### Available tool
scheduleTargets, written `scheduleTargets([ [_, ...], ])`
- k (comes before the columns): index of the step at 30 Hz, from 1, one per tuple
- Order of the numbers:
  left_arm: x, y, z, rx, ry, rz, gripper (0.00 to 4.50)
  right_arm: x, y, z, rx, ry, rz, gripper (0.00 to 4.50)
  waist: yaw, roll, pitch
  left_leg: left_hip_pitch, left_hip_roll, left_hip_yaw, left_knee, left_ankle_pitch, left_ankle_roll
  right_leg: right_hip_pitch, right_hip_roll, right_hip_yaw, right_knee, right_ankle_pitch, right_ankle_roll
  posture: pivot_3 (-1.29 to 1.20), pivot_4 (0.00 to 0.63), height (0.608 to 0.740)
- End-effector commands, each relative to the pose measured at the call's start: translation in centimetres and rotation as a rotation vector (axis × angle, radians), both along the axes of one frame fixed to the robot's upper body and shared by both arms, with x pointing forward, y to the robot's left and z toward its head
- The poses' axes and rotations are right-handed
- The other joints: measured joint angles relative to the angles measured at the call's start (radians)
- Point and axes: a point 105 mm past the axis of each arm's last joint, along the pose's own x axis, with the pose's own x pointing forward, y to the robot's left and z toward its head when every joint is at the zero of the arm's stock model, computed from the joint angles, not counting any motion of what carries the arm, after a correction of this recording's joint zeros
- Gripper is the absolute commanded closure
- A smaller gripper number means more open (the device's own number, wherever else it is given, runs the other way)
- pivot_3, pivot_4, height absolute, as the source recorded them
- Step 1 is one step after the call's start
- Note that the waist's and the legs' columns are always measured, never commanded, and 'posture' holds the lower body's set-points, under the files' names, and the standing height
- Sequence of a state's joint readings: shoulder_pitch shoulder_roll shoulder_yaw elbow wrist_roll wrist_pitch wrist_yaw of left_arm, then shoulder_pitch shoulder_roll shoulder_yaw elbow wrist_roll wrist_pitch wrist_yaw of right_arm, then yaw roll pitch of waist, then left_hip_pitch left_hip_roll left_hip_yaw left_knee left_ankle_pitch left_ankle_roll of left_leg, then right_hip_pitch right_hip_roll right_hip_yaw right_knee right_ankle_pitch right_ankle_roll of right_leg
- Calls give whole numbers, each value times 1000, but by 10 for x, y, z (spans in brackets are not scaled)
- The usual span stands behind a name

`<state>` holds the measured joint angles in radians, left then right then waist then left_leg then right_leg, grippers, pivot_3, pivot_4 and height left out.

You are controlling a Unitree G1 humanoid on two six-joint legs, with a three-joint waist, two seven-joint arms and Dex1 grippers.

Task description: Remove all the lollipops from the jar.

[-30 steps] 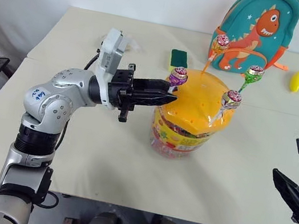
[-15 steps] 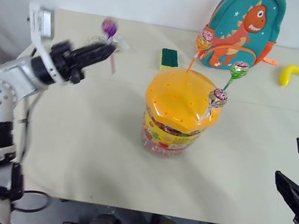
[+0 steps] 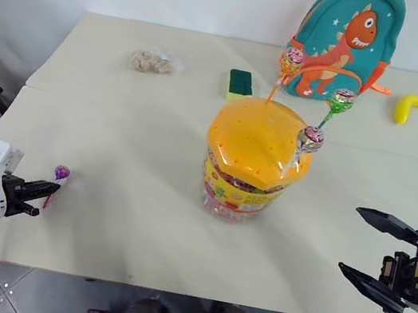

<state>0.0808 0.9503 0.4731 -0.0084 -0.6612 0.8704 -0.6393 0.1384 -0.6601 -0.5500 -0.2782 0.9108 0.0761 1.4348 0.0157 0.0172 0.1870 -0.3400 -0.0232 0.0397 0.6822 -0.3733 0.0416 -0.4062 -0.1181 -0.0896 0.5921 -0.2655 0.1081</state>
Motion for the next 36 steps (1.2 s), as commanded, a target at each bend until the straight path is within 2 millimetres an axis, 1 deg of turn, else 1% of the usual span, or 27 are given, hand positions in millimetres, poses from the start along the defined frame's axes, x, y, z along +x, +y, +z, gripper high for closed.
scheduleTargets([
  [1, -10, 1, -16, -7, 63, 22, 4025, -2, 0, 5, -26, -27, 13, 0, -5, 2, 0, 1, 0, 0, 0, 0, 0, 0, 0, 0, 1, 0, 0, 0, 150, 740],
  [4, -13, 6, -16, -2, 69, 21, 3300, -2, -2, 5, -26, -21, 10, 0, -7, 3, -1, 2, 2, 1, 0, 0, -1, 0, 1, 0, 3, -1, -2, 0, 150, 740],
  [6, -15, 12, -11, -5, 60, 9, 2695, -2, -6, 7, -17, -10, -6, 0, -9, 4, -1, 3, 2, 1, 0, -1, -1, 0, 1, 1, 3, -1, -2, 0, 150, 740],
  [7, -16, 14, -4, -13, 40, -24, 2427, -2, -8, 9, -9, -10, -17, 0, -12, 4, -1, 2, 2, 1, 0, -1, -1, 0, 1, 1, 3, -1, -3, 0, 150, 740],
  [10, -15, 29, 27, 0, -64, -115, 1580, -1, -16, 17, 35, -25, -73, 0, -18, 4, -1, 2, 2, 1, -1, -1, -1, -1, 1, 1, 4, -2, -4, 0, 150, 740],
  [11, -15, 29, 38, 16, -110, -179, 1580, -1, -19, 20, 56, -31, -94, 0, -18, 4, -1, 2, 3, 1, -1, -1, -2, -2, 1, 0, 4, -2, -4, 0, 150, 740],
  [13, -17, 21, 60, 33, -192, -331, 1580, 0, -23, 26, 97, -40, -132, 0, -17, 3, -1, 0, 3, 1, -1, -1, -2, -3, 1, 0, 4, -3, -5, 0, 150, 740],
  [15, -17, 14, 75, 19, -243, -415, 1580, 1, -25, 29, 115, -44, -156, 0, -13, 2, -1, -1, 3, 1, -1, -2, -1, -3, 1, 0, 3, -3, -5, 0, 150, 740],
  [16, -13, 8, 86, 18, -284, -459, 1580, 1, -24, 31, 117, -48, -169, 0, -10, 2, -1, -1, 3, 1, -1, -2, -1, -3, 1, 0, 3, -3, -5, 0, 150, 740],
  [18, 2, -13, 112, 41, -426, -558, 1580, 1, -25, 34, 125, -57, -198, 0, -2, 2, -1, -1, 1, 1, -1, -3, 0, -3, 0, 0, 3, -2, -5, 0, 150, 740],
  [19, 11, -29, 128, -1, -508, -602, 1580, 2, -25, 37, 129, -67, -213, 0, 8, 2, -1, -2, 2, 1, -1, -3, 0, -4, 0, 0, 2, -2, -4, 0, 150, 740],
  [20, 21, -58, 145, -54, -602, -693, 1231, 2, -27, 40, 144, -80, -232, 0, 9, 2, -1, -2, 1, 1, 0, -2, 0, -4, 0, 0, 3, -2, -4, 0, 150, 740],
  [22, 34, -111, 170, -150, -724, -866, 768, 3, -29, 45, 172, -105, -263, 0, 24, 2, -1, -3, 1, 0, 1, -2, 1, -3, 0, -1, 4, -1, -2, 0, 150, 740],
  [23, 37, -125, 176, -169, -754, -913, 444, 4, -30, 46, 180, -112, -271, 0, 27, 1, -1, -4, 0, -1, 3, -1, 2, -2, 0, -1, 6, 0, 0, 0, 150, 740],
  [24, 44, -147, 183, -202, -798, -973, 168, 4, -30, 48, 196, -124, -282, 0, 26, 1, -1, -6, -1, -1, 5, -1, 2, -3, 1, -2, 6, 1, 1, 0, 150, 740],
  [25, 49, -167, 188, -234, -830, -1036, 61, 4, -30, 51, 213, -136, -291, 0, 27, 1, -1, -10, -1, 0, 9, -1, 2, -5, 2, -1, 7, 2, 3, 0, 150, 740],
  [27, 63, -205, 200, -289, -877, -1103, 61, 1, -30, 55, 249, -157, -310, 0, 28, 1, -1, -13, -1, 0, 17, -2, 3, -6, 6, -4, 11, 2, 3, 0, 150, 740],
  [29, 76, -232, 208, -319, -902, -1128, 61, -2, -29, 57, 268, -169, -322, 0, 25, -1, 0, -13, -3, 3, 17, -2, 5, -6, 8, -10, 11, 3, 4, 0, 150, 740],
  [31, 84, -251, 216, -358, -908, -1136, 61, -5, -28, 58, 281, -178, -334, 0, 16, -2, 0, -13, -3, 5, 17, -1, 5, -6, 9, -10, 11, 3, 5, 0, 150, 740],
  [33, 89, -268, 225, -389, -922, -1147, 61, -8, -27, 60, 288, -196, -347, 0, 9, -2, 0, -13, -2, 5, 17, -1, 5, -6, 9, -10, 10, 3, 5, 0, 150, 740],
  [36, 94, -288, 228, -390, -906, -1171, 61, -10, -26, 61, 288, -199, -361, 0, 9, -2, 1, -13, -1, 5, 17, -1, 6, -6, 9, -10, 10, 3, 5, 0, 150, 740],
])
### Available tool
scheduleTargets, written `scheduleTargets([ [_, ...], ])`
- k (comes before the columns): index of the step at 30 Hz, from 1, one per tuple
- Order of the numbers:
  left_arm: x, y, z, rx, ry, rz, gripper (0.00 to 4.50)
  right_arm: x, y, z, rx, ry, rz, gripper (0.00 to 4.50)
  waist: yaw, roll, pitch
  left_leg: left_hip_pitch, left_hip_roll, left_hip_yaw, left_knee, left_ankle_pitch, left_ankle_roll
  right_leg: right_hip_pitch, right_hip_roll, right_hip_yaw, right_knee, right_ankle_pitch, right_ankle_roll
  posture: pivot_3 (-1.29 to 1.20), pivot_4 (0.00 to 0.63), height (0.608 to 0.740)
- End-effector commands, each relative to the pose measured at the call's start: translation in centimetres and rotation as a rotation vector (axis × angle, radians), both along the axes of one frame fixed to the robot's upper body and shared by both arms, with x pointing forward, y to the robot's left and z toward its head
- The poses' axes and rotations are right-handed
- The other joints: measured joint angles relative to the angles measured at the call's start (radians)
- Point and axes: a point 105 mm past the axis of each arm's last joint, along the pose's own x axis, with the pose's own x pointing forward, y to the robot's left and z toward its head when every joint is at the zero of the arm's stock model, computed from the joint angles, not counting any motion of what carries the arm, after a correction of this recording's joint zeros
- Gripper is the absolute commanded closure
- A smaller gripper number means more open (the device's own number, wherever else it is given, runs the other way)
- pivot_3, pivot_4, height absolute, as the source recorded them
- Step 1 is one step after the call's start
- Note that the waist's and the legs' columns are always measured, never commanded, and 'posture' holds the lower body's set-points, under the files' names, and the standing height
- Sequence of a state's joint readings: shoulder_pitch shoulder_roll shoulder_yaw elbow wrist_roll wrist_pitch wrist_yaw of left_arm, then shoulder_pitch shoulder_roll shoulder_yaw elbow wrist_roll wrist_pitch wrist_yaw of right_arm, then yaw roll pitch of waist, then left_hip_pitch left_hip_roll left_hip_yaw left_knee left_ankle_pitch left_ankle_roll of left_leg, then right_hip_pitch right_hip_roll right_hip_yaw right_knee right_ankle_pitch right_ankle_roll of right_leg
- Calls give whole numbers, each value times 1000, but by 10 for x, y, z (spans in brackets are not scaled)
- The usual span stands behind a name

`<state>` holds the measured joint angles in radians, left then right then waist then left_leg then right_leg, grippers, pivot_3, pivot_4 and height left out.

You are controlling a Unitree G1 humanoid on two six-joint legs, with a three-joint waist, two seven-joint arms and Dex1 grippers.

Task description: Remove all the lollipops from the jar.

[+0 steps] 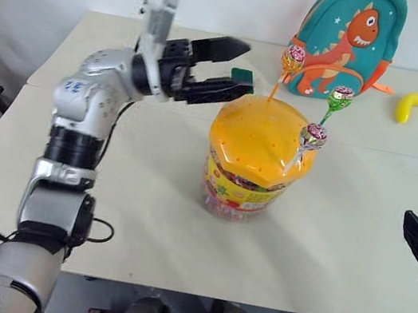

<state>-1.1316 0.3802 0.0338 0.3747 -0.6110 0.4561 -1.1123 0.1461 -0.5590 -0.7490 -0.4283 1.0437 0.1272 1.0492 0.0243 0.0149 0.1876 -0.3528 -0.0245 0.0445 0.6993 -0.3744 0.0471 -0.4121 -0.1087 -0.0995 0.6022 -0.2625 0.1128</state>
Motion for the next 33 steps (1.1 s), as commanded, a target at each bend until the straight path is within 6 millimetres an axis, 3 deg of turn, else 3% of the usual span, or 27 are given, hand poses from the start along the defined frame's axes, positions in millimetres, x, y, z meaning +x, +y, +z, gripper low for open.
scheduleTargets([
  [1, 3, -15, 10, 10, -29, -6, 61, -9, 3, 11, -5, -60, -22, 0, 2, 0, 0, 0, 0, 0, 0, 0, 0, 0, 0, 0, 0, 0, 0, 0, 150, 740],
  [2, 1, -21, 12, 7, -34, -34, 61, -9, 4, 11, -5, -60, -26, 0, 2, 0, 0, 0, 0, 0, 0, 0, 0, 0, 0, 0, 0, 0, 0, 0, 150, 740],
  [6, -4, -29, 13, 19, -11, -106, 831, -10, 8, 12, -4, -61, -37, 0, 2, -1, 0, 0, 0, -1, 0, 0, 0, 0, 0, 0, -1, 0, 0, 0, 150, 740],
  [13, -10, -37, 7, 102, -4, -169, 3021, -9, 15, 14, -3, -69, -42, 0, 5, -1, 0, 0, 0, -2, 1, 0, 1, 1, 0, -1, -1, 0, 0, 0, 150, 740],
  [17, -20, -30, 14, 78, -11, -227, 4309, -5, 17, 16, -1, -72, -38, 0, 2, -1, 1, -1, 0, -2, 0, 0, 1, 1, 0, -1, -1, 0, 0, 0, 150, 740],
  [22, -11, 5, 54, -205, -3, -131, 4451, 0, 21, 16, 7, -80, -22, 0, 2, -1, 1, -1, 0, -3, 1, 0, 1, 1, -1, -1, -1, 0, 0, 0, 150, 740],
  [26, 5, 62, 70, -378, 24, 90, 4451, 7, 24, 17, 18, -83, 4, 0, -1, -1, 1, -1, 0, -4, 1, 0, 0, 1, -2, -2, -1, 0, 0, 0, 150, 740],
  [28, 19, 86, 48, -277, 62, 295, 4451, 10, 26, 17, 17, -84, 30, 0, -4, 0, 0, 0, 1, -4, 1, 0, 0, 1, -2, -1, -1, 0, 0, 0, 150, 740],
  [30, 35, 117, 8, -89, 136, 554, 4451, 12, 30, 17, 2, -84, 65, 0, -10, 2, -1, 1, 1, -4, 0, 0, 0, 1, -1, -1, -1, 0, 0, 0, 150, 740],
  [33, 39, 172, -59, 213, 214, 909, 4451, 13, 34, 15, -36, -76, 118, 0, -10, 1, 0, 1, 1, -4, -1, 0, 0, 1, 0, -1, 0, 0, 0, 0, 150, 740],
])
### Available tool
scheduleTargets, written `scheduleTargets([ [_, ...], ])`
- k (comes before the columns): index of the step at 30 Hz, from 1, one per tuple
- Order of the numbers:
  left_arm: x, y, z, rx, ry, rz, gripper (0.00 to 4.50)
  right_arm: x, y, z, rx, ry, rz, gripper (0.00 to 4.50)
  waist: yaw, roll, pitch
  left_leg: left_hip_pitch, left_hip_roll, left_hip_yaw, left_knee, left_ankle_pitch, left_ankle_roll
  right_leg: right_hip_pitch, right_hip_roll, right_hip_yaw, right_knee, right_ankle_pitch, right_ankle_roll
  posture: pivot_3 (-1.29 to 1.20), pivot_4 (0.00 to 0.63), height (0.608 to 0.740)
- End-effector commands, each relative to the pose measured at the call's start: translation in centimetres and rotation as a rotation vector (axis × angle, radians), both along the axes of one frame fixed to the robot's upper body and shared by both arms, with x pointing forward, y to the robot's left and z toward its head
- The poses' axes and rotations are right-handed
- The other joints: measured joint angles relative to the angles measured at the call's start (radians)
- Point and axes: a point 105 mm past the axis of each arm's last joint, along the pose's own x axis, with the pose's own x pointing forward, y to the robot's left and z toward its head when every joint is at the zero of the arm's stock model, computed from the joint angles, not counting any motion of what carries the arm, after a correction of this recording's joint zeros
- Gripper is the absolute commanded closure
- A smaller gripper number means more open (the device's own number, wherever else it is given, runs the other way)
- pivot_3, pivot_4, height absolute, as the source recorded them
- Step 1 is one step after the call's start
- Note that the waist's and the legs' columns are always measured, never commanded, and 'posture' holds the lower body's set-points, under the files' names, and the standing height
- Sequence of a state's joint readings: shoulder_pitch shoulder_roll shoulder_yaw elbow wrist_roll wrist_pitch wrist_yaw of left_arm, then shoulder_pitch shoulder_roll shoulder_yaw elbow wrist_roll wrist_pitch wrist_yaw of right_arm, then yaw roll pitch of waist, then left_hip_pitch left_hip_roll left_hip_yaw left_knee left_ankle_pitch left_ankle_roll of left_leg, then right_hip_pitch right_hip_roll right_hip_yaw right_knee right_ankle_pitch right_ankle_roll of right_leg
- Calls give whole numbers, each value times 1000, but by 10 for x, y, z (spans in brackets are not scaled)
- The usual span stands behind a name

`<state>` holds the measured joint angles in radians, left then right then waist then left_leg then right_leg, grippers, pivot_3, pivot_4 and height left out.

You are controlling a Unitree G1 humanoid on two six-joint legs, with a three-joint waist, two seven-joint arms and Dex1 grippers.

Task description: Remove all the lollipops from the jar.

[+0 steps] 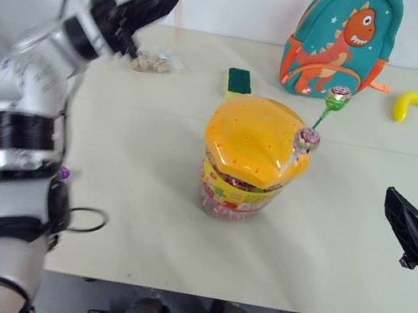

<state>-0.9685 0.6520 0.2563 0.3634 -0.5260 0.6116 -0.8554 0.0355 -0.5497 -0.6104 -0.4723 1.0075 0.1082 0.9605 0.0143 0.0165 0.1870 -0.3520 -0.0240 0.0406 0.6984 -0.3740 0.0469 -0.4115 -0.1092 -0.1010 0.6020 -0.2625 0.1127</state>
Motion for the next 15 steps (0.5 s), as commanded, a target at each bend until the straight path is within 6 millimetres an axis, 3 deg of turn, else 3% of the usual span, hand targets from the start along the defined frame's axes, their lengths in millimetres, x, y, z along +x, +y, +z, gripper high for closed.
scheduleTargets([
  [1, -2, 54, -61, 323, 145, 365, 4451, -2, 6, 0, -80, -28, 65, 0, -1, 0, 0, 0, 0, 0, 0, 0, 0, 0, 0, 0, 0, 0, 0, 0, 150, 740],
  [3, -12, 68, -78, 345, 203, 451, 4451, 1, 8, -4, -118, -29, 87, 0, 4, -4, 2, -1, 0, -1, 0, 0, 0, 0, -1, 1, 0, 0, 0, 0, 150, 740],
  [6, -58, 62, -128, 290, 507, 407, 4451, 8, 9, -15, -152, 11, 138, 0, 15, -9, 4, -5, 0, -7, 2, 0, 0, 0, -6, 5, -3, 0, 0, 0, 150, 740],
  [9, -85, 65, -156, 293, 657, 423, 4451, 12, 9, -21, -188, 62, 194, 0, 15, -8, 4, -4, -1, -10, 2, -2, 2, 1, -8, 9, -2, 0, 0, 0, 150, 740],
  [15, -94, 74, -176, 264, 720, 526, 4451, 22, 12, -25, -240, 100, 255, 0, 8, -7, 3, -1, 1, -8, 1, -1, -2, 3, -6, 9, -4, 0, -1, 0, 150, 740],
])
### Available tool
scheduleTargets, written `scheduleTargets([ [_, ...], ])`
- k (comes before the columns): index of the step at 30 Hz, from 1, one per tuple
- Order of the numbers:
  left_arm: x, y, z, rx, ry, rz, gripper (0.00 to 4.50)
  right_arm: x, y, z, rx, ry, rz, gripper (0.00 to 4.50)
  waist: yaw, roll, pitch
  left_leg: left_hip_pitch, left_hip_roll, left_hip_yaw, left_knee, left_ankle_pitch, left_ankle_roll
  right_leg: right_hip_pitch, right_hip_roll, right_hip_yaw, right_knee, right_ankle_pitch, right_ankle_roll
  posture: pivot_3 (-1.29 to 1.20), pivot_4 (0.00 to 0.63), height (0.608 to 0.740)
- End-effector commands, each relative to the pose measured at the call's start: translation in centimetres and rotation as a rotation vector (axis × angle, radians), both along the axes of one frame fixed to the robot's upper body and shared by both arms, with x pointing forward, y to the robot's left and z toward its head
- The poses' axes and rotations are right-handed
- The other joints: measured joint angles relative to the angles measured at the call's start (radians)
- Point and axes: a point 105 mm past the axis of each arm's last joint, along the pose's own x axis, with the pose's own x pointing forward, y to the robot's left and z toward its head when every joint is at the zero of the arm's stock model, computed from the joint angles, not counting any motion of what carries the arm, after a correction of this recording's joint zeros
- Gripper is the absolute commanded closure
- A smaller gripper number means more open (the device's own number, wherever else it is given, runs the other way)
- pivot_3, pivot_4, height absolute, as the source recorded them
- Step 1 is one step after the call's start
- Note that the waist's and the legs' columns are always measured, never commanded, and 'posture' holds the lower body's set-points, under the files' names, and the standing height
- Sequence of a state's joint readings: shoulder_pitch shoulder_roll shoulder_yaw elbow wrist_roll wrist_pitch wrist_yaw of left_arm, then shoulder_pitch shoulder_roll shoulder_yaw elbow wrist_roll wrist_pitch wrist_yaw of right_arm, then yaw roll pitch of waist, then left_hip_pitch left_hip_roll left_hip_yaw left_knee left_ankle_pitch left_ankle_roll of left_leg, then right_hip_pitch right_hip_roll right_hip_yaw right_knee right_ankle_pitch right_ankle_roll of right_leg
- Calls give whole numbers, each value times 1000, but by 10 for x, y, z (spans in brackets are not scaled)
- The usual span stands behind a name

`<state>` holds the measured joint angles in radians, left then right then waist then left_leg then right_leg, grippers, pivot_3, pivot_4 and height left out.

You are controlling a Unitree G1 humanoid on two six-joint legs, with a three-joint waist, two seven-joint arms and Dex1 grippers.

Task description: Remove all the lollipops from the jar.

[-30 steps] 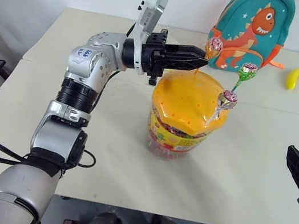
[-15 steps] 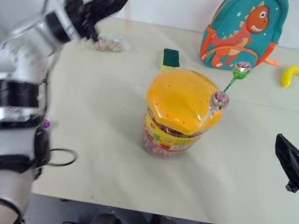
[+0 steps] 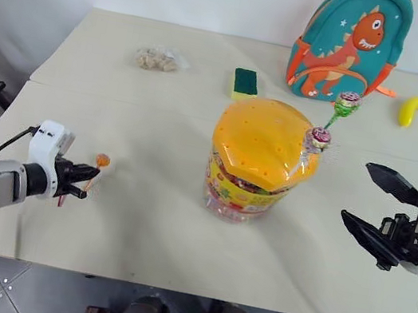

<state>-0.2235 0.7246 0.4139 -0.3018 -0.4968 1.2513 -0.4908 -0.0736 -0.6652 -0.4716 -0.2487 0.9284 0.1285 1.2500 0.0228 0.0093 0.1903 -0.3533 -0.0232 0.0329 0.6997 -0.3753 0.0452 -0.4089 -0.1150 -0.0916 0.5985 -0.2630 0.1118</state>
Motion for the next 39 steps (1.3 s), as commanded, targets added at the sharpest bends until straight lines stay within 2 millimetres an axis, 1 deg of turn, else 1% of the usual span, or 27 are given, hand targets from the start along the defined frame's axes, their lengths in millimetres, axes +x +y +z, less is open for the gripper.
scheduleTargets([
  [1, -4, 3, -2, -2, 7, 40, 4451, 1, 1, 2, -38, 5, 22, 0, 0, 0, 0, 1, 0, 0, 0, 0, -1, 0, 0, 0, 1, 0, -1, 0, 150, 740],
  [2, -5, 1, -3, -9, 11, 38, 4451, 2, 1, 1, -48, 15, 21, 0, 0, 0, 0, 1, 0, 1, 0, 0, -1, 0, 0, 0, 2, -1, -1, 0, 150, 740],
  [6, -5, -6, 0, -26, 5, -18, 3479, 6, -5, -4, -82, 76, -36, 0, 0, 0, 0, 1, 1, 1, -1, 0, -2, -1, 0, 1, 2, -1, -2, 0, 150, 740],
  [8, -5, -8, 5, -39, -22, -48, 2906, 6, -8, -8, -104, 110, -68, 0, 3, 0, 0, 0, 1, 1, -1, 0, -2, -1, 0, 1, 2, -1, -2, 0, 150, 740],
  [9, -5, -7, 7, -46, -26, -53, 2549, 7, -10, -9, -113, 126, -93, 0, 3, 0, 0, 0, 1, 1, 0, 0, -2, -1, 0, 1, 2, -1, -2, 0, 150, 740],
  [12, -10, -9, 19, -59, -76, -152, 1607, 5, -15, -12, -127, 147, -131, 0, 0, 0, 0, 0, 1, 1, -1, 0, -2, -1, 0, 1, 2, -1, -2, 0, 150, 740],
  [14, -22, -2, 22, 35, -110, -278, 971, 2, -19, -12, -139, 146, -143, 0, -2, 0, 0, 0, 1, 2, -1, 0, -2, -2, 0, 1, 2, -1, -2, 0, 150, 740],
  [15, -23, 2, 25, 56, -132, -305, 705, 0, -19, -11, -143, 144, -141, 0, -4, 1, 0, 0, 1, 2, -1, -1, -3, -2, 0, 1, 2, -2, -3, 0, 150, 740],
  [17, -27, 3, 41, 25, -244, -385, 21, -7, -14, -10, -158, 155, -97, 0, -3, 5, 1, 1, 1, 3, -2, -1, -3, -3, 0, 1, 1, -2, -4, 0, 150, 740],
  [19, -33, 4, 61, 47, -423, -498, 21, -12, -6, -6, -171, 157, -44, 0, -3, 5, 1, 0, 2, 3, -2, -1, -3, -3, 0, 1, -3, -2, -4, 0, 150, 740],
  [20, -37, 7, 66, 45, -465, -530, 21, -11, -3, -3, -162, 151, -38, 0, -2, 5, 1, 1, 2, 3, -2, -1, -3, -3, 0, 1, -3, -2, -4, 0, 150, 740],
  [21, -42, 3, 74, 36, -540, -595, 21, -5, 0, 6, -117, 133, -43, 0, -3, 5, 1, 1, 2, 3, -2, -1, -3, -3, 0, 1, -3, -2, -4, 0, 150, 740],
  [23, -47, -3, 84, -9, -610, -656, 21, 10, 3, 22, -43, 120, -69, 0, -7, 5, 1, 1, 2, 4, -1, -1, -3, -3, 0, 1, -3, -2, -3, 0, 150, 740],
  [25, -49, -12, 95, -62, -687, -700, 21, 19, 6, 29, -17, 125, -85, 0, -10, 6, 1, 1, 2, 4, -1, -1, -2, -3, -1, 1, -3, -2, -3, 0, 150, 740],
  [27, -51, -23, 110, -125, -777, -726, 21, 33, 10, 35, -12, 162, -123, 0, -5, 5, 0, 0, 3, 2, -2, -1, -3, -3, -1, 0, -2, -2, -4, 0, 150, 740],
  [28, -51, -28, 115, -162, -807, -727, 21, 37, 15, 39, -3, 160, -117, 0, -3, 5, 1, 0, 3, 2, -2, -1, -3, -4, -1, 0, -2, -2, -4, 0, 150, 740],
  [29, -52, -33, 119, -206, -823, -735, 21, 42, 21, 43, -3, 161, -113, 0, -3, 5, 1, -1, 3, 2, -2, -1, -3, -4, -1, 0, 1, -2, -4, 0, 150, 740],
  [34, -57, -47, 126, -353, -807, -778, 21, 47, 44, 57, 10, 161, -25, 0, -6, 5, 1, -2, 2, 3, -1, -1, -2, -4, 0, 0, 1, -2, -3, 0, 150, 740],
  [38, -60, -58, 127, -381, -795, -831, 21, 53, 53, 66, 22, 159, -3, 0, -5, 5, 1, -1, 2, 3, 0, -1, -1, -4, 1, -1, 2, -2, -3, 0, 150, 740],
  [39, -60, -61, 127, -383, -797, -839, 6, 54, 54, 67, 23, 157, 0, 180, -5, 5, 1, -1, 2, 3, 0, -1, -1, -4, 1, -1, 2, -2, -3, 0, 150, 740],
])
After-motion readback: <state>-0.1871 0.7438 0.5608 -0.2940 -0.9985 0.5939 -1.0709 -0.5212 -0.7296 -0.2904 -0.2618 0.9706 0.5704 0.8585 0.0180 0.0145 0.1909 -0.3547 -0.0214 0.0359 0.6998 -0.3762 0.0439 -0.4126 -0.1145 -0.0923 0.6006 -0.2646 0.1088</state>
